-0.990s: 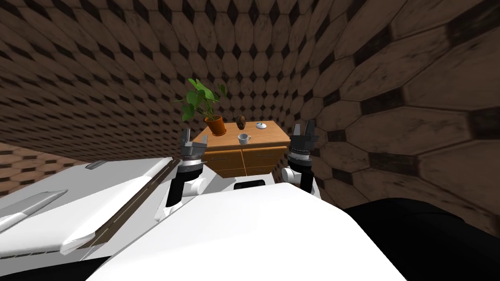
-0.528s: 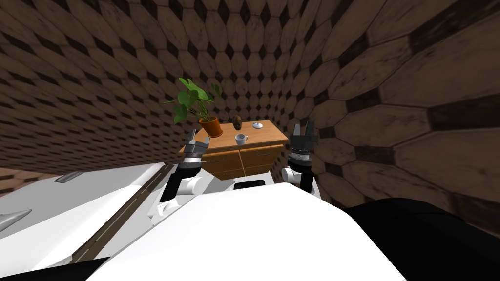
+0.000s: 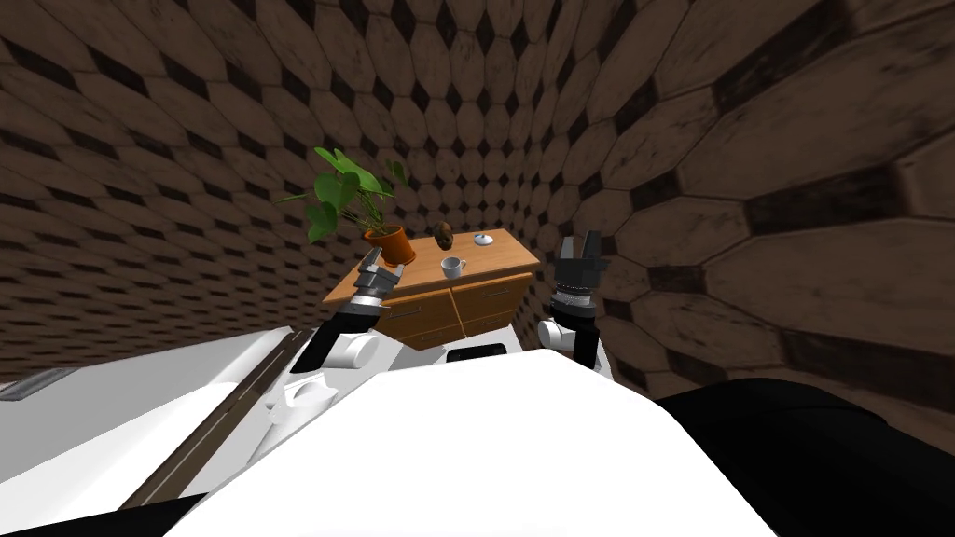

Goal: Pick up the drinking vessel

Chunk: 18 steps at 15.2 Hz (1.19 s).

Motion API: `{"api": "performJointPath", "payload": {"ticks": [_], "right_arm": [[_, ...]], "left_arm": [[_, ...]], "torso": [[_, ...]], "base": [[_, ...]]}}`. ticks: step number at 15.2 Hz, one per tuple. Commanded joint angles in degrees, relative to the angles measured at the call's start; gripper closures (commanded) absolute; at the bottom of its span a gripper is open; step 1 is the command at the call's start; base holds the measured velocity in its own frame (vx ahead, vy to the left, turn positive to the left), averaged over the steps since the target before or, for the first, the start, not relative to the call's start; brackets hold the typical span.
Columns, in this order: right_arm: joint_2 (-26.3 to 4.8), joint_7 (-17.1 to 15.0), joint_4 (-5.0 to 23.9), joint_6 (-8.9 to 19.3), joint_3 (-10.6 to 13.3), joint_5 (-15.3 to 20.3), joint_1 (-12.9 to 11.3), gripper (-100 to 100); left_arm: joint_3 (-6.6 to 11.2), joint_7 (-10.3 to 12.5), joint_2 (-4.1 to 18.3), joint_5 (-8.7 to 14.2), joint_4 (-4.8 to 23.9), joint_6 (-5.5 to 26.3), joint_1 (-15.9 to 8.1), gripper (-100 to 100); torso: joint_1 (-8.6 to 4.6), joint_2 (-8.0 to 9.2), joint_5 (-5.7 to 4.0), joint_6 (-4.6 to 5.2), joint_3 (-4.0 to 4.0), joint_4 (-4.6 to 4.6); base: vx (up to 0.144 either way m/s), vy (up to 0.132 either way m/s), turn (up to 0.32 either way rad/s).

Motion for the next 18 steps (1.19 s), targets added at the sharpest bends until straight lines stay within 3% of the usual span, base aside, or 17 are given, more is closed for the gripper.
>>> {"api": "performJointPath", "payload": {"ticks": [1, 2, 3, 5, 6, 8, 9, 11, 12, 15, 16, 18], "right_arm": [[0.0, 0.0, 0.0, 0.0, 0.0, 0.0, 0.0, 0], [0.0, 0.0, 0.0, 0.0, 0.0, 0.0, 0.01, 0], [0.0, 0.0, 0.0, 0.0, -0.01, 0.0, 0.01, 0], [0.0, 0.0, 0.0, 0.0, 0.0, 0.0, 0.0, 0], [0.0, 0.0, 0.0, 0.0, 0.0, 0.0, 0.0, 0], [0.0, 0.0, 0.0, 0.0, 0.0, 0.0, 0.0, 0], [0.0, 0.0, 0.0, 0.0, 0.0, 0.0, 0.01, 0], [0.0, 0.0, 0.0, 0.0, 0.0, 0.0, 0.0, 0], [0.0, 0.0, 0.0, 0.0, 0.0, 0.0, 0.01, 0], [0.0, 0.0, 0.0, 0.0, 0.0, 0.0, 0.01, 0], [0.0, 0.0, 0.0, 0.0, -0.01, 0.0, 0.01, 0], [0.0, 0.0, 0.0, 0.0, 0.0, 0.0, 0.0, 0]], "left_arm": [[0.14, 0.21, 0.85, 0.83, -0.06, 2.78, -0.18, -100], [0.14, 0.21, 0.85, 0.83, -0.06, 2.78, -0.18, -100], [0.73, 0.95, 3.6, 3.52, 0.35, 4.83, -0.98, -100], [0.73, 0.95, 3.61, 3.52, 0.35, 6.49, -0.98, -100], [1.32, 1.72, 5.95, 5.93, 0.78, 8.31, -1.81, -100], [1.32, 1.72, 6.39, 6.3, 0.78, 10.33, -1.81, -100], [1.92, 2.52, 8.64, 8.61, 1.21, 11.89, -2.65, -100], [1.92, 2.52, 9.19, 9.15, 1.21, 14.26, -2.65, -100], [2.51, 3.33, 11.68, 11.6, 1.66, 15.73, -3.5, -100], [2.51, 3.33, 11.99, 12.05, 1.66, 18.29, -3.5, -100], [3.1, 4.16, 14.79, 14.84, 2.11, 20.03, -4.36, -100], [3.1, 4.16, 14.79, 15.01, 2.11, 22.39, -4.36, -100]], "torso": [[0.0, 0.0, 0.0, 0.0, 0.0, 0.0], [0.0, 0.0, 0.0, -0.04, 0.0, 0.0], [-0.01, 0.01, 0.0, -0.05, 0.0, 0.0], [-0.02, 0.01, 0.0, 0.0, 0.0, 0.0], [-0.01, 0.0, 0.0, -0.02, 0.0, 0.0], [-0.01, 0.0, 0.0, 0.0, 0.0, 0.0], [0.0, 0.01, 0.0, -0.03, 0.0, 0.0], [0.0, 0.01, 0.0, 0.0, 0.0, 0.0], [0.01, 0.01, 0.01, -0.04, 0.0, 0.0], [-0.01, 0.01, 0.0, -0.03, 0.01, 0.0], [-0.02, 0.01, 0.0, -0.05, 0.01, 0.0], [-0.03, 0.0, -0.01, 0.0, 0.0, 0.0]], "base": [[-0.004, 0.013, -0.064], [-0.002, 0.008, 0.033], [-0.004, 0.004, -0.147], [-0.005, 0.01, -0.175], [-0.004, 0.01, -0.19], [-0.006, 0.012, -0.164], [-0.007, 0.01, -0.238], [-0.008, 0.015, -0.165], [-0.007, 0.009, -0.179], [-0.006, 0.01, -0.108], [-0.005, 0.002, -0.197], [-0.007, 0.01, -0.17]]}}
